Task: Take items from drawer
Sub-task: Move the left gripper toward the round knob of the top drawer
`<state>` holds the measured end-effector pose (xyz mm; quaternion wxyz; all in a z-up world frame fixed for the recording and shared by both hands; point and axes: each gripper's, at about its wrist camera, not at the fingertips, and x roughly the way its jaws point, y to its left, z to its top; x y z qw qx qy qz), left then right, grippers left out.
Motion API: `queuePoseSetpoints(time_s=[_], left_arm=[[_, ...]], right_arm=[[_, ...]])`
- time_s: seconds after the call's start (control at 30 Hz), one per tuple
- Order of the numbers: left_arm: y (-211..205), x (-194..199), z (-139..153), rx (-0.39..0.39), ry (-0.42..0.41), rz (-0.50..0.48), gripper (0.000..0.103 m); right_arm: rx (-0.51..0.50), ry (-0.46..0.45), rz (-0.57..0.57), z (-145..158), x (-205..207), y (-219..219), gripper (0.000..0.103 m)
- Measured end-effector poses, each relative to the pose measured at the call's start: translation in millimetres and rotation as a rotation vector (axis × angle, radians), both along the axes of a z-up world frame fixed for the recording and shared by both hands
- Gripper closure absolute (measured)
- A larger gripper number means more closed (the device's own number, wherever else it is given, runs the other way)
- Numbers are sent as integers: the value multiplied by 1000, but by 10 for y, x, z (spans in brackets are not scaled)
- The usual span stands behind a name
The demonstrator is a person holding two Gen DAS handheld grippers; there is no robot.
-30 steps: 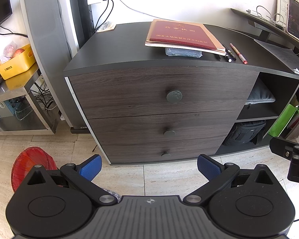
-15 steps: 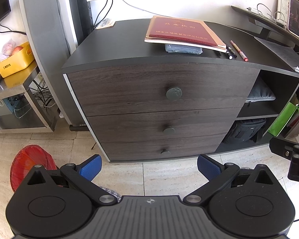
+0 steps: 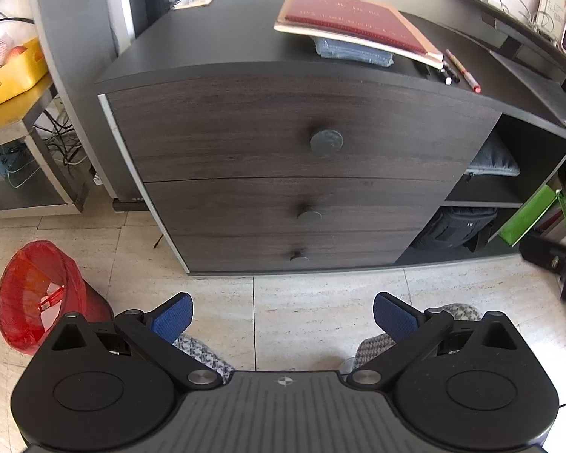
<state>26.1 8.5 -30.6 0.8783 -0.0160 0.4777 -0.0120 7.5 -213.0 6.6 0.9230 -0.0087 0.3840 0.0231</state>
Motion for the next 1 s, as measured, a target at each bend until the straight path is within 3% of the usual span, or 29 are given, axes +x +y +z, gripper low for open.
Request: queuePoseSetpoints(time_s=[0.2, 0.4, 0.53, 0.7, 0.87, 1.0], left_arm=[[68, 277, -143, -72, 15, -1, 1], [112, 548, -268, -133, 46, 33, 1], [84, 665, -342, -154, 80, 22, 1], [-16, 742, -324, -70, 61, -4, 1], [-15, 814, -264, -20, 15, 21, 4], [-29, 866, -309, 2, 46, 8, 5]], right_arm=[[35, 11, -30, -84, 281, -188, 0], [123, 47, -146, -203, 629, -520, 0], [130, 22, -225, -258, 744, -678, 0], [155, 6, -222, -305, 843, -784, 0], [63, -30, -151, -277, 908, -689, 0], [-89, -43, -110, -275, 956, -535, 0]])
